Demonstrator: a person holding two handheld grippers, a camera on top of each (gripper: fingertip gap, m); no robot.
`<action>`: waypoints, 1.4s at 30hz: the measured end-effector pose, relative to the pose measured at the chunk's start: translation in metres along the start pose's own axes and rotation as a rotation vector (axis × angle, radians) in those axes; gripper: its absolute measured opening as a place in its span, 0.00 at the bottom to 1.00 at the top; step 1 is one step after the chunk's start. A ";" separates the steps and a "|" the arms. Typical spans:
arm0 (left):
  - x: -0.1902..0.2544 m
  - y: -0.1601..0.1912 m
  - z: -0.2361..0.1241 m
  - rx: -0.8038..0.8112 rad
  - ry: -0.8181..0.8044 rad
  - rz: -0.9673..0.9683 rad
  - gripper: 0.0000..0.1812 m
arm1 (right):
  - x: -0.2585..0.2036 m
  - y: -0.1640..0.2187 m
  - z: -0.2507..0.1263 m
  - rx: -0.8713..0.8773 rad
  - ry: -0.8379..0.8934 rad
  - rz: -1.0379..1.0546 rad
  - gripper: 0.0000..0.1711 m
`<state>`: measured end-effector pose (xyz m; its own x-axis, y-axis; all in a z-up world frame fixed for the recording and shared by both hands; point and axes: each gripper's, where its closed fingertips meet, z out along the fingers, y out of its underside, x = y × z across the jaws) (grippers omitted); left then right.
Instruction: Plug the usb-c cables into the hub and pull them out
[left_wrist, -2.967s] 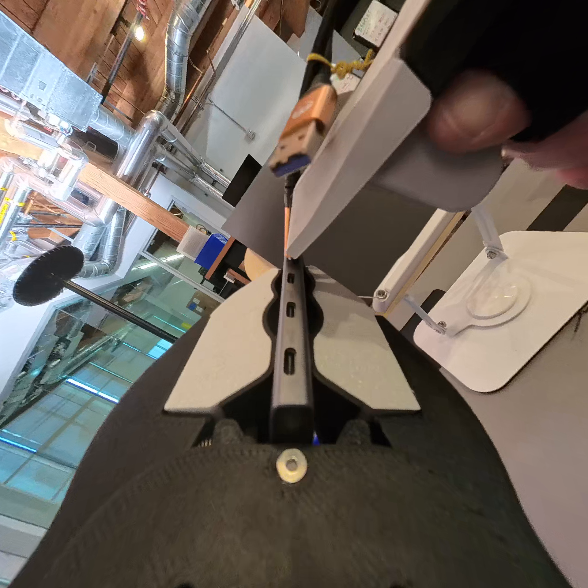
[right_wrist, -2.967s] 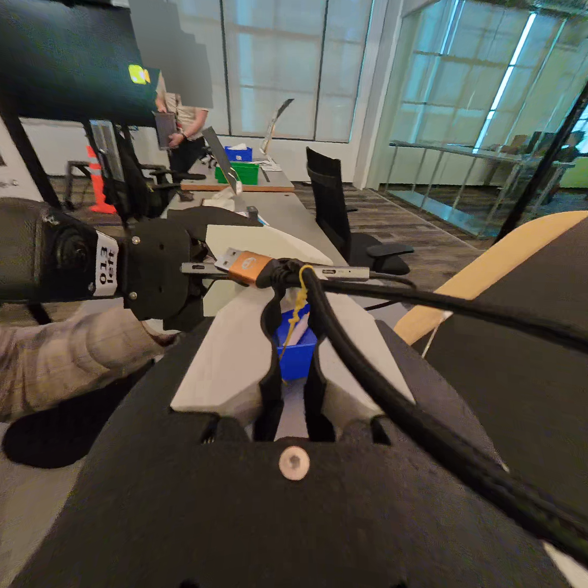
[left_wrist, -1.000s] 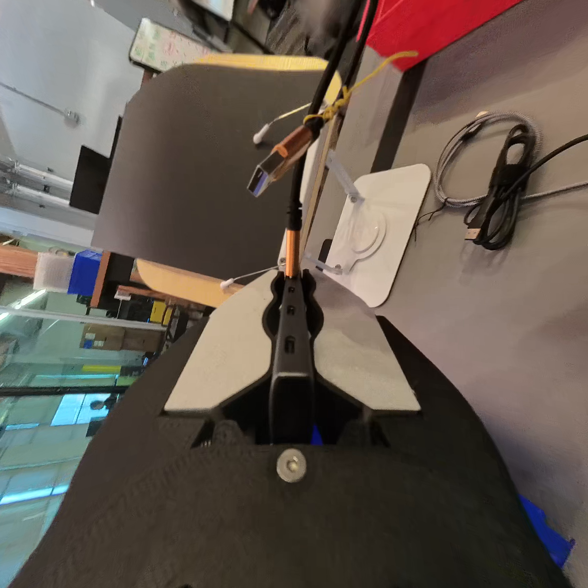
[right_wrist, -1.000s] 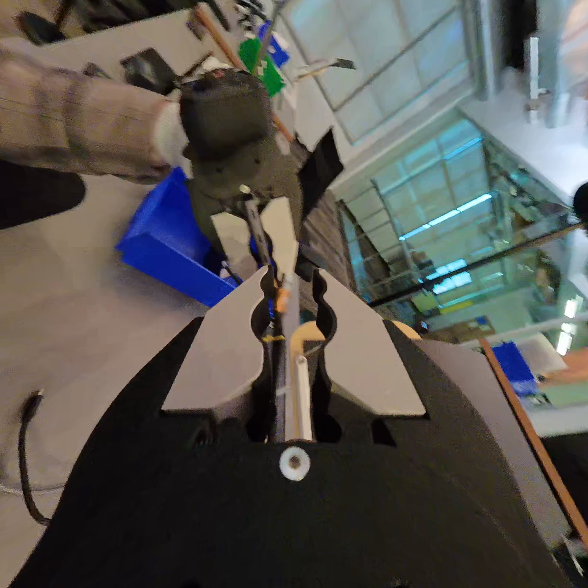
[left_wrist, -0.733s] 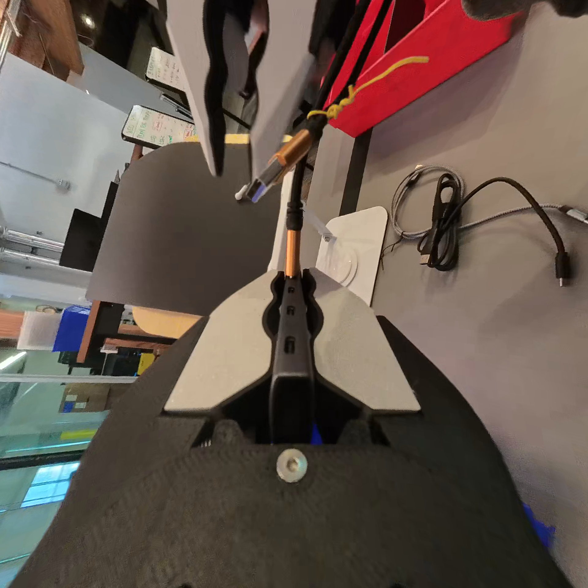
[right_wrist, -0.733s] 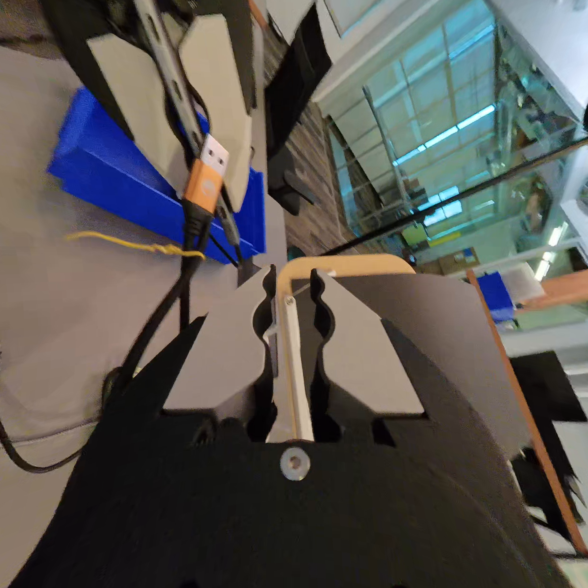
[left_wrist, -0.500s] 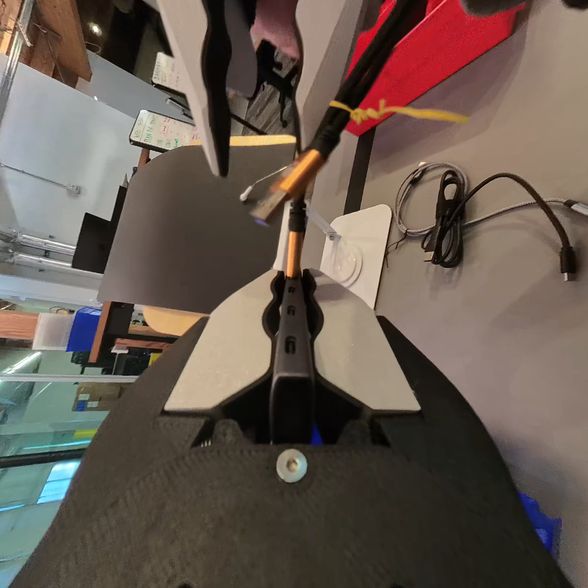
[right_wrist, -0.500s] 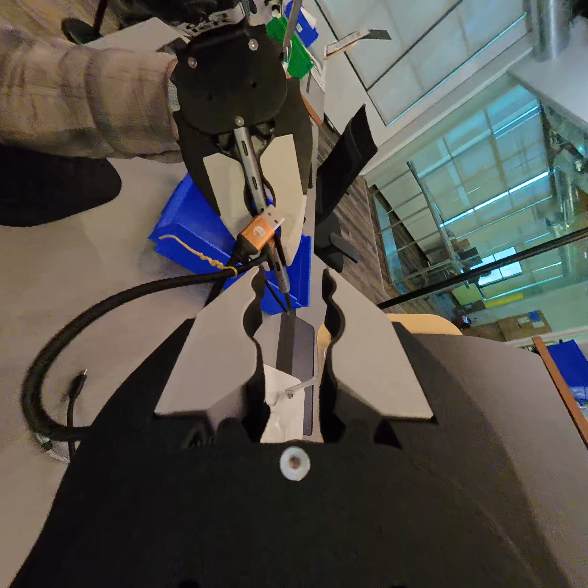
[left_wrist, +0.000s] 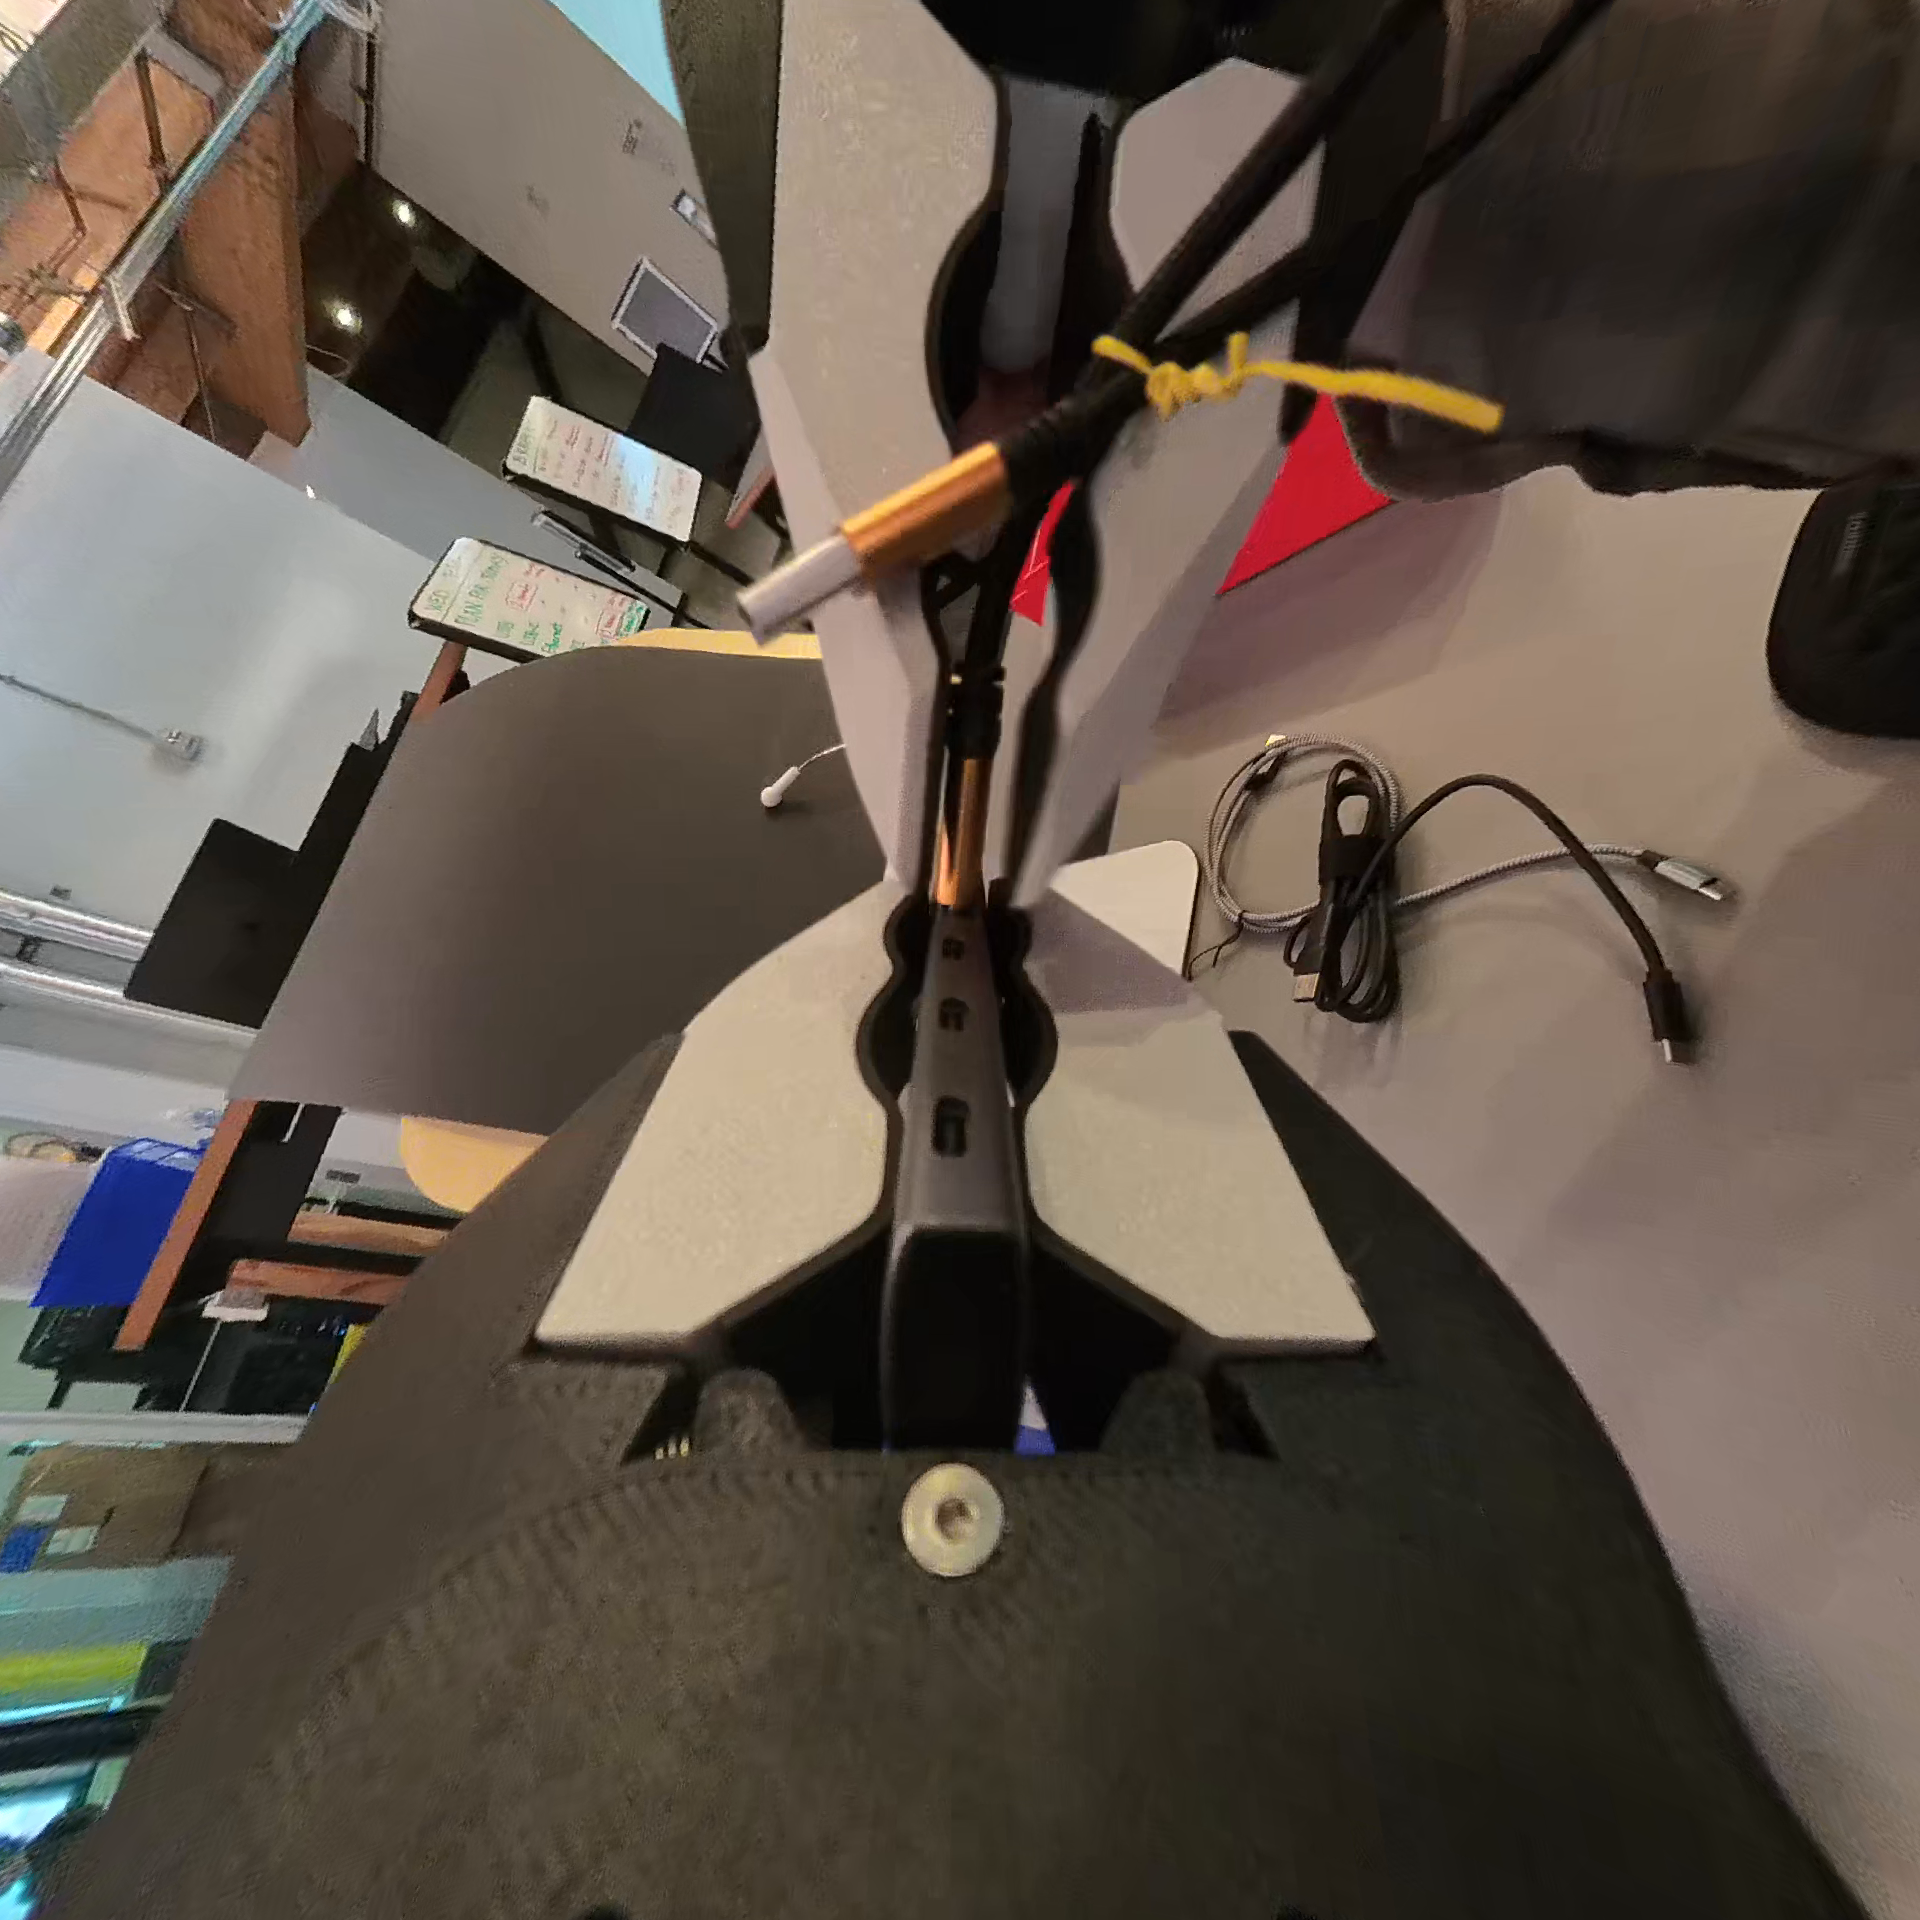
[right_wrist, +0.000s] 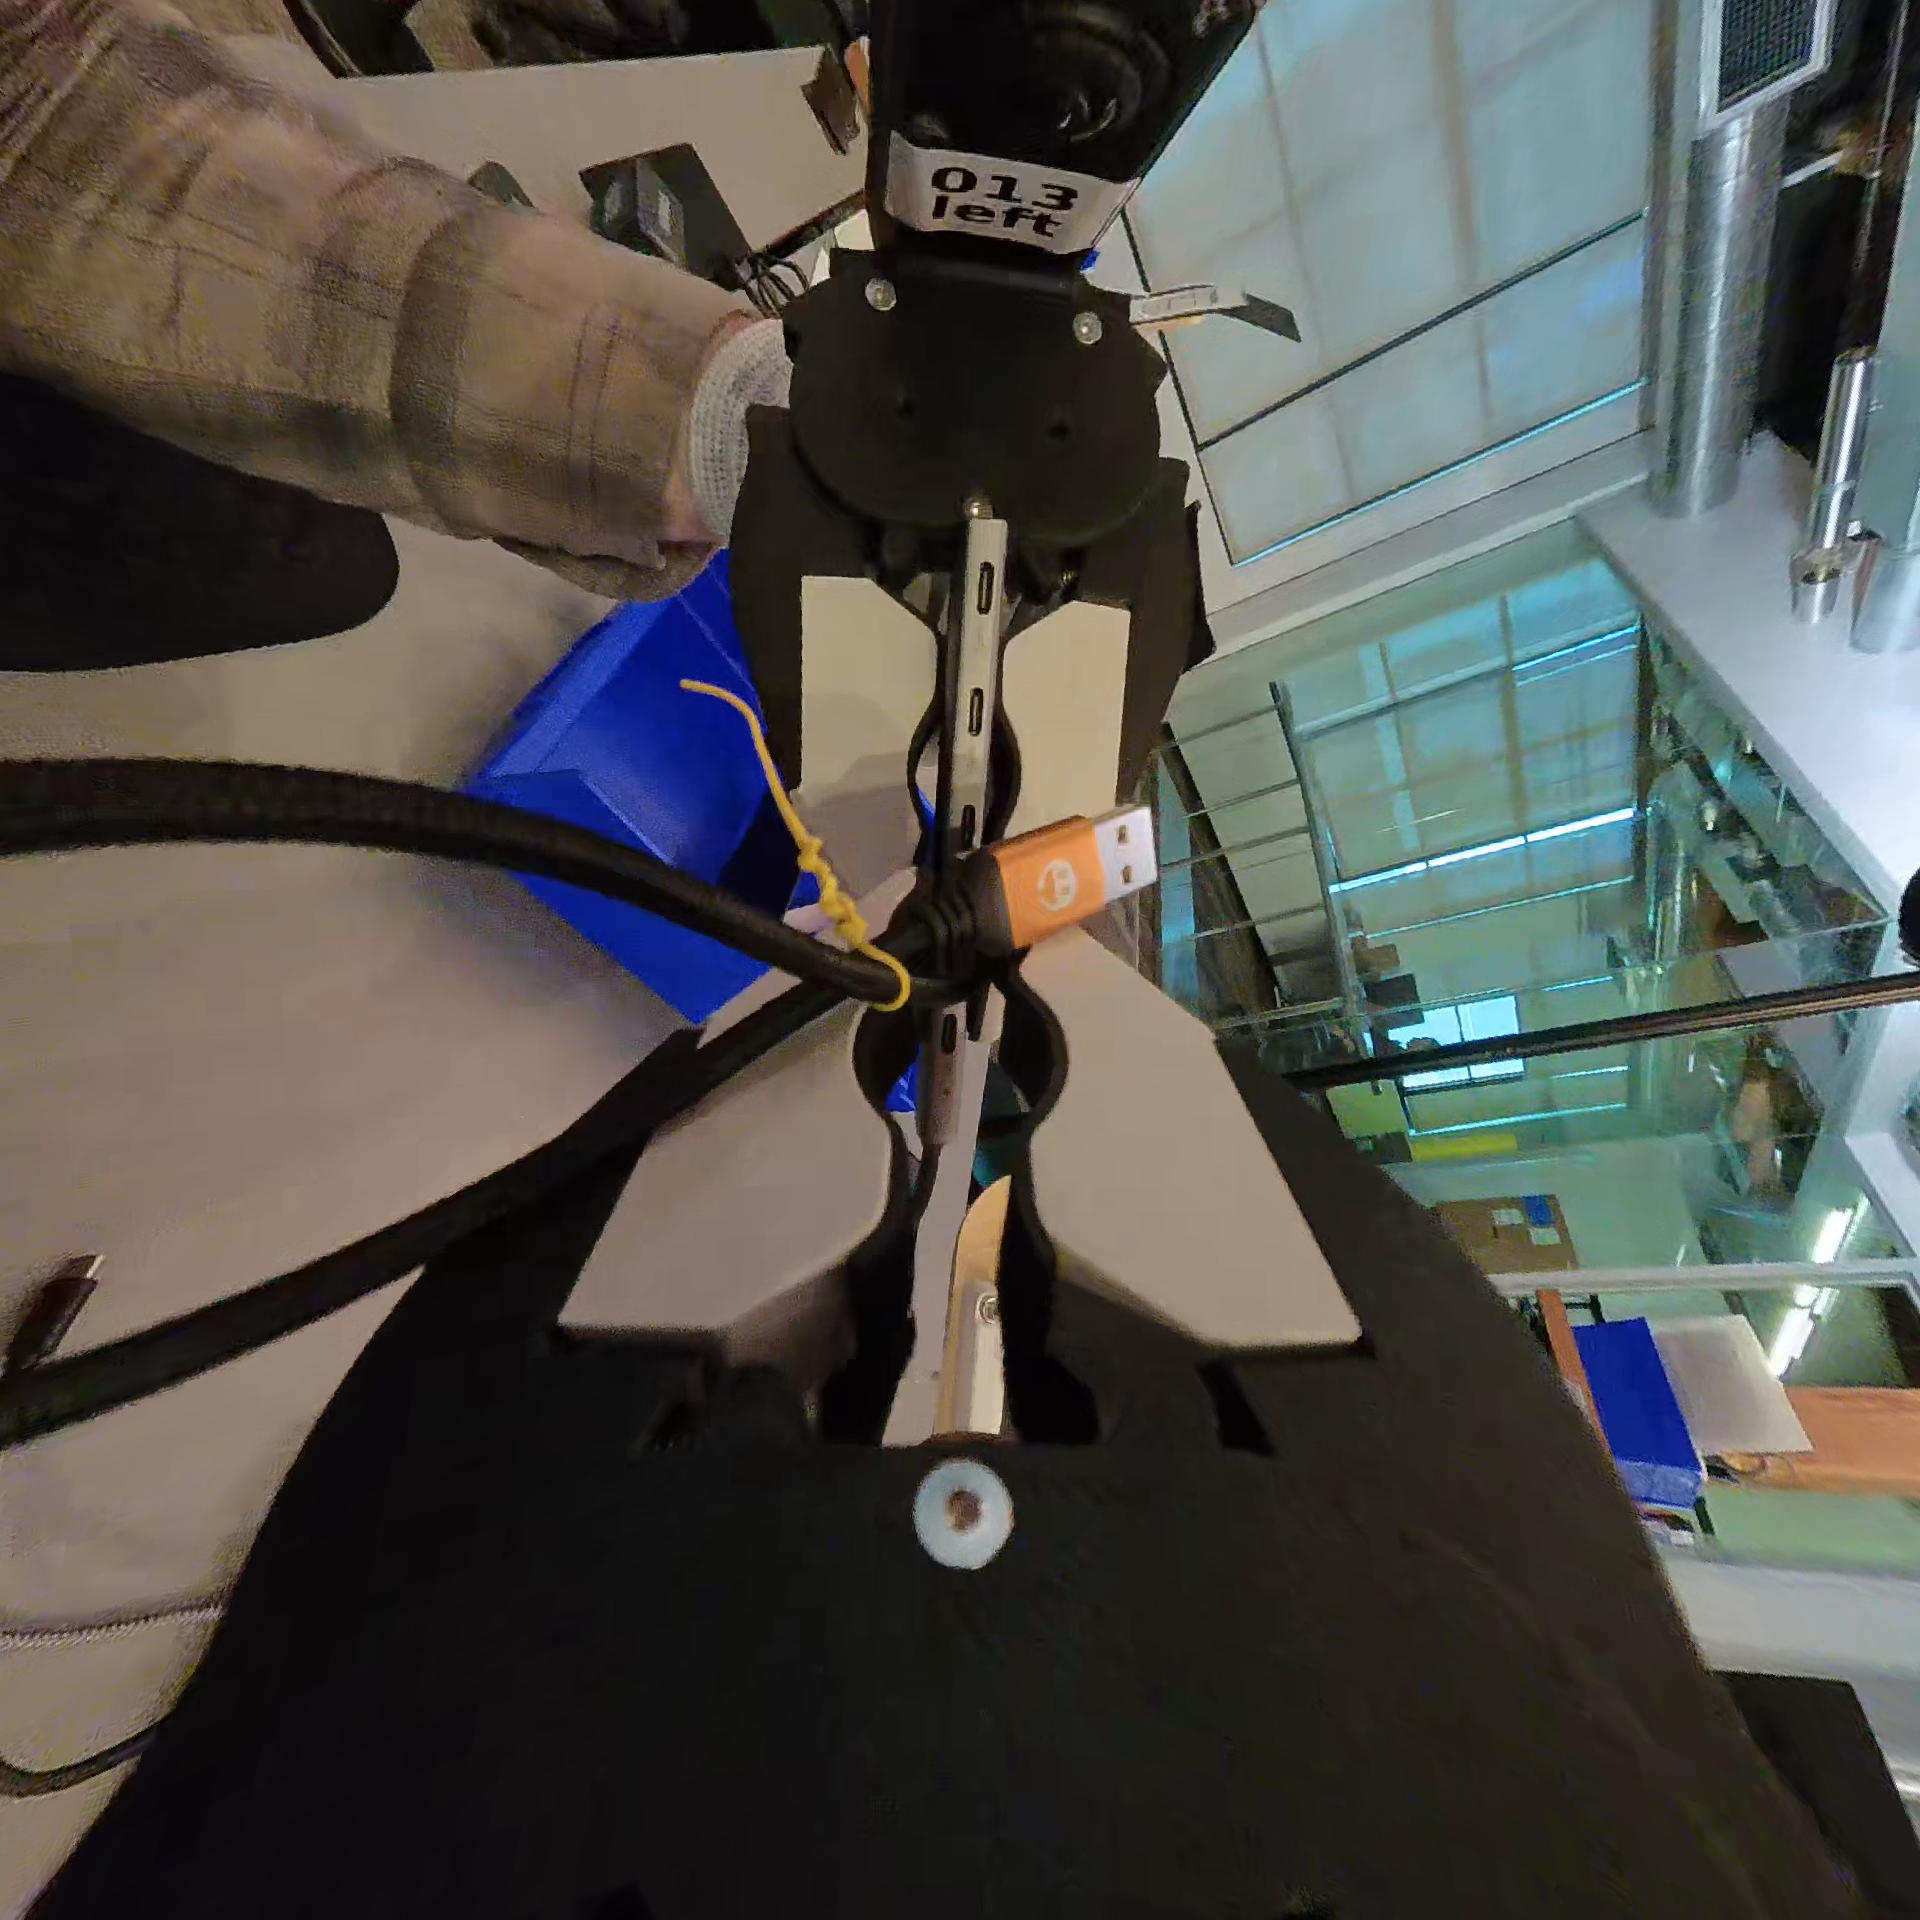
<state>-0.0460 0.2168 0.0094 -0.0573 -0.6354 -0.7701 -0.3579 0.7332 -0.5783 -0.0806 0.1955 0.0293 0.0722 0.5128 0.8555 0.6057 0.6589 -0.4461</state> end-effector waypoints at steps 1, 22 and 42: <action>0.001 0.000 0.001 -0.001 0.001 0.003 0.07 | 0.001 0.001 0.000 -0.003 0.004 0.000 0.01; -0.007 -0.004 0.002 0.060 -0.038 -0.051 0.07 | 0.007 0.012 -0.006 -0.138 0.036 0.024 0.01; -0.007 -0.014 0.007 0.125 -0.029 -0.108 0.07 | 0.009 0.013 -0.018 -0.001 -0.021 0.212 0.01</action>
<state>-0.0342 0.2132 0.0210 0.0028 -0.7060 -0.7082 -0.2414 0.6867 -0.6856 -0.0581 0.1993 0.0361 0.1817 0.6508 0.7372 0.5799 0.5345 -0.6148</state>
